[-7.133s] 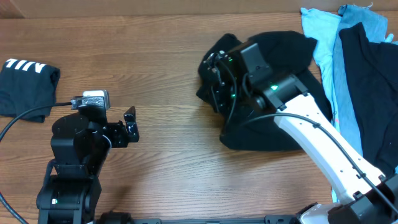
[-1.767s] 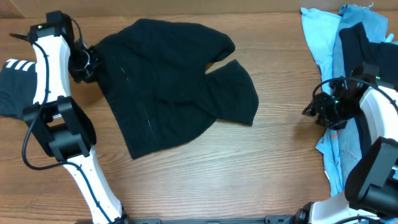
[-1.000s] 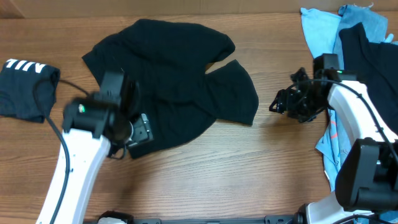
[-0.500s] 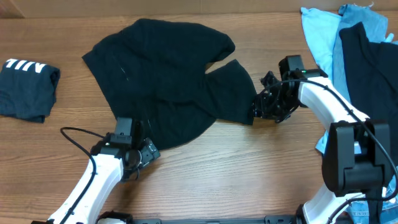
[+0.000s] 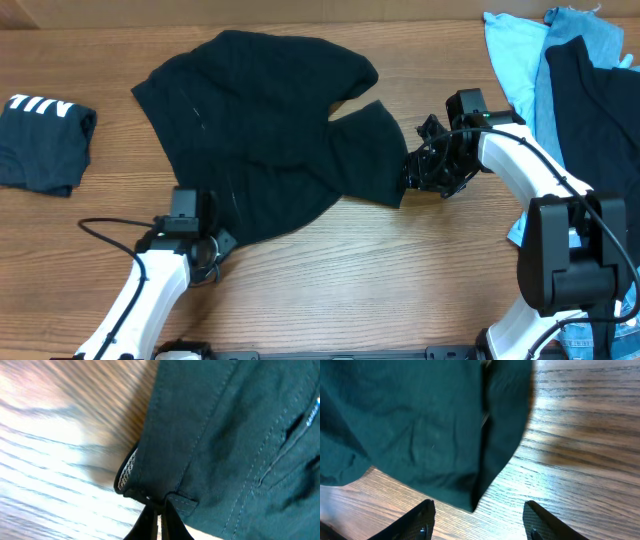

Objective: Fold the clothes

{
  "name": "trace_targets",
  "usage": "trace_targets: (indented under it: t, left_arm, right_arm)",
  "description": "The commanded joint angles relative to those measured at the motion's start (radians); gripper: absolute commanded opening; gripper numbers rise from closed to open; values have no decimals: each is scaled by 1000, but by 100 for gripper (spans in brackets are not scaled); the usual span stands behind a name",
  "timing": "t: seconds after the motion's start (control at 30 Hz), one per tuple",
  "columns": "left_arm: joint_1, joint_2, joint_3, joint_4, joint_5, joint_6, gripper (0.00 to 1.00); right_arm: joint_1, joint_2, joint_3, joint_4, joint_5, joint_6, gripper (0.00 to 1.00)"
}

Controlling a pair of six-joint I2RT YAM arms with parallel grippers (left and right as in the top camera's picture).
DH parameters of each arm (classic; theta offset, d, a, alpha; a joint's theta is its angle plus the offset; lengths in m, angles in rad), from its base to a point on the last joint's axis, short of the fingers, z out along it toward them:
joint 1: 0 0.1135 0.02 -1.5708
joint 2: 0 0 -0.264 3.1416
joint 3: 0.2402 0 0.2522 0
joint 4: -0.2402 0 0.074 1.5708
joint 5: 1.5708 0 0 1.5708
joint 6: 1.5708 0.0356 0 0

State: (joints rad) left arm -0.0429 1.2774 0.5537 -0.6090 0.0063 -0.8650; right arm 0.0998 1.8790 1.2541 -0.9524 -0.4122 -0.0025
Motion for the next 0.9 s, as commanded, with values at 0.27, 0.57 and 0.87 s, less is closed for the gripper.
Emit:
trace_targets:
  t: [0.27, 0.57, 0.87]
  left_arm:
    - [201, -4, 1, -20, 29, 35, 19]
    - [200, -4, 1, 5, 118, -169, 85]
    - [201, -3, 1, 97, 49, -153, 4]
  right_arm:
    - [6, 1, -4, -22, -9, -2, 61]
    - [6, 1, -4, -30, -8, -6, 61]
    - [6, 1, -4, -56, -8, -5, 61]
